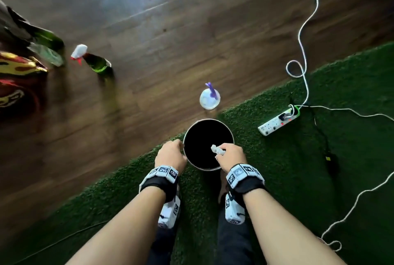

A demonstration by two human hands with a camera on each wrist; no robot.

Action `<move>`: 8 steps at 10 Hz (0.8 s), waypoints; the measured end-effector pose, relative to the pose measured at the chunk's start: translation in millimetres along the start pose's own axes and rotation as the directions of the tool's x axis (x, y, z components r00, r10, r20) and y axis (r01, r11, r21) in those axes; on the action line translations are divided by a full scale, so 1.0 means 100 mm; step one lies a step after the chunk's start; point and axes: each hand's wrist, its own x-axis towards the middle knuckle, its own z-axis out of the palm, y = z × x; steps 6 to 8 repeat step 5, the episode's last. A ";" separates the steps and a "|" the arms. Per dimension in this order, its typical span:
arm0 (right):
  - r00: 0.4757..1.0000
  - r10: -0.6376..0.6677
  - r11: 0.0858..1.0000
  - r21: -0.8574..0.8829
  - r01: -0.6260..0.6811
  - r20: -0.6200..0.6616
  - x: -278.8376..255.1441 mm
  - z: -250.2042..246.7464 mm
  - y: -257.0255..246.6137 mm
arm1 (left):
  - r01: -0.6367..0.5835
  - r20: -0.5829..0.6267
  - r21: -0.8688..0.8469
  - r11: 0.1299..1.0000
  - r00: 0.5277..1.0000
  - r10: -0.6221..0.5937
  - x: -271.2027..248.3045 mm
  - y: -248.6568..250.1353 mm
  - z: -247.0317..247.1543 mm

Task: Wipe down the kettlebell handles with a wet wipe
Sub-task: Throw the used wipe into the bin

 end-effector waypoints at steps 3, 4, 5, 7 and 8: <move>0.990 -0.008 0.988 -0.151 0.030 0.144 0.79 0.35 0.17 | 0.105 0.066 -0.076 0.992 0.993 -0.100 0.68 0.08 0.52; 0.986 -0.032 0.989 -0.140 0.055 0.162 0.85 0.37 0.17 | 0.097 0.064 -0.089 0.991 0.994 -0.091 0.69 0.11 0.55; 0.986 -0.029 0.992 -0.113 0.048 0.164 0.84 0.34 0.18 | 0.087 0.053 -0.087 0.992 0.995 -0.082 0.61 0.17 0.56; 0.986 -0.029 0.992 -0.113 0.048 0.164 0.84 0.34 0.18 | 0.087 0.053 -0.087 0.992 0.995 -0.082 0.61 0.17 0.56; 0.986 -0.029 0.992 -0.113 0.048 0.164 0.84 0.34 0.18 | 0.087 0.053 -0.087 0.992 0.995 -0.082 0.61 0.17 0.56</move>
